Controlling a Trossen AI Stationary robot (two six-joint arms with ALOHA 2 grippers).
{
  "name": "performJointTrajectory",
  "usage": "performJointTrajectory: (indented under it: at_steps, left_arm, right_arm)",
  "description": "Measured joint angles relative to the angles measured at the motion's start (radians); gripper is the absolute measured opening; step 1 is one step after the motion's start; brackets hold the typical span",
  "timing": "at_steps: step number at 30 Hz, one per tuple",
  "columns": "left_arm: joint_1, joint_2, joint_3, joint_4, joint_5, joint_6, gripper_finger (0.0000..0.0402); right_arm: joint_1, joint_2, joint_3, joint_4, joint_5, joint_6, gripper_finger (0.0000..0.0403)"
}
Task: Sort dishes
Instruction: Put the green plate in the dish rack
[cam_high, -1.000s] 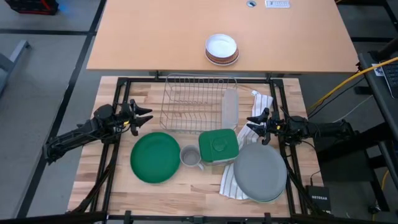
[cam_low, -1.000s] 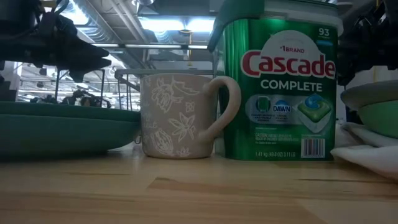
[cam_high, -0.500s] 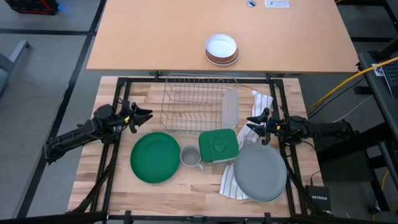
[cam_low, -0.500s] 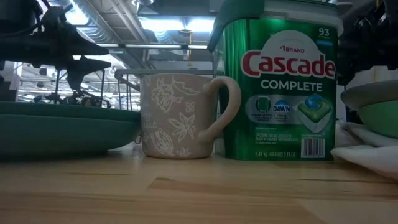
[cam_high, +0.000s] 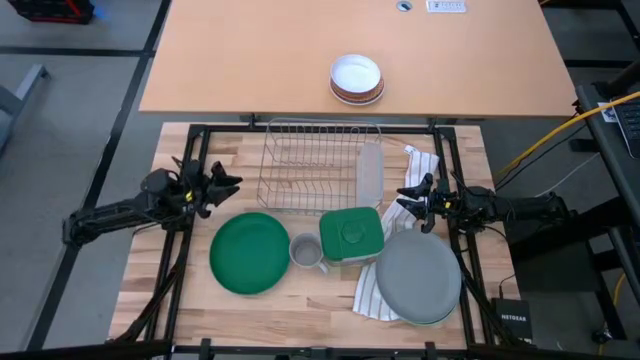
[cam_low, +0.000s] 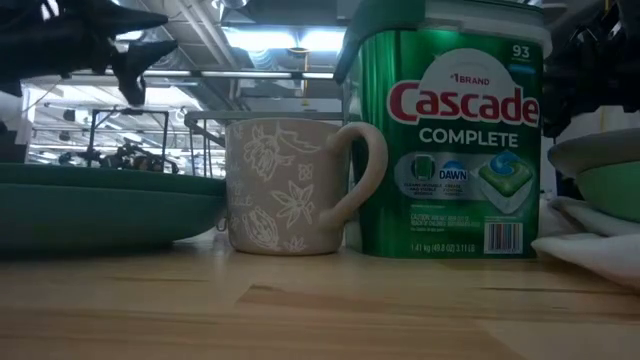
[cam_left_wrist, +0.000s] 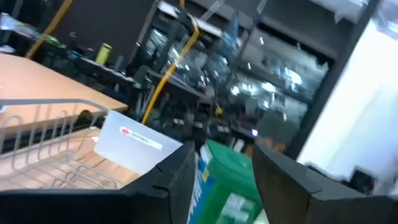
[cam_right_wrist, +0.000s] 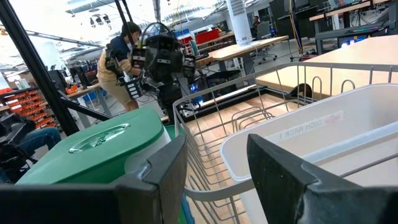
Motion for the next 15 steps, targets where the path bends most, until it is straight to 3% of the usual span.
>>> performJointTrajectory:
  at_steps: [7, 15]
  left_arm:
    - [-0.126, 0.219, 0.142, -0.111, 0.000, 0.150, 0.0121]
    - [-0.163, 0.397, 0.360, -0.590, -0.099, 0.291, 0.0116]
  right_arm:
    - [0.000, 0.000, 0.000, 0.008, 0.000, 0.002, 0.0172]
    - [0.000, 0.000, 0.000, 0.012, 0.000, 0.007, 0.0172]
